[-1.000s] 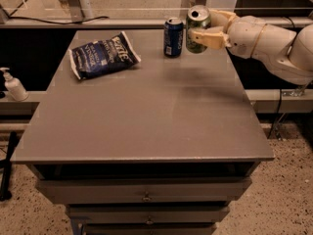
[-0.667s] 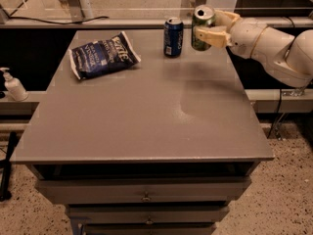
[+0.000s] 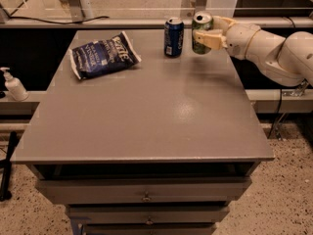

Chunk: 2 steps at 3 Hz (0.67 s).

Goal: Move green can near pepsi can

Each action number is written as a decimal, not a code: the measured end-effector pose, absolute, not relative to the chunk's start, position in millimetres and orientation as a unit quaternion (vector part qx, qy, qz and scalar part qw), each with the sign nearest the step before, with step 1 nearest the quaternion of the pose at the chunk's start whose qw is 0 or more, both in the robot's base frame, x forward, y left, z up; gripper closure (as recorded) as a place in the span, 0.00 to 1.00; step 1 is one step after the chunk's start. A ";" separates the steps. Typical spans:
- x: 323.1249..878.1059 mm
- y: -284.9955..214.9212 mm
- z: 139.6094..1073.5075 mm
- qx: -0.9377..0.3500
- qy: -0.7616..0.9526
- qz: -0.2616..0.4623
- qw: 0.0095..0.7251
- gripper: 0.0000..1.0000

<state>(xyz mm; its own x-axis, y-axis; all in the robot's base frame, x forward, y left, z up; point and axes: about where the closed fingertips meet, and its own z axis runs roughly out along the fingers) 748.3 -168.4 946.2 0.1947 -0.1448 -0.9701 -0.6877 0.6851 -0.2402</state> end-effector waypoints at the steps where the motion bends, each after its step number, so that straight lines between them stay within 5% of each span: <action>1: 762.5 -164.9 927.6 -0.328 0.623 0.211 0.678 1.00; 2: 774.1 -157.5 912.2 -0.309 0.635 0.234 0.668 1.00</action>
Offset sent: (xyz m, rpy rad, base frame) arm 0.0392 0.0129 -0.0533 0.1208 0.1787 -0.0068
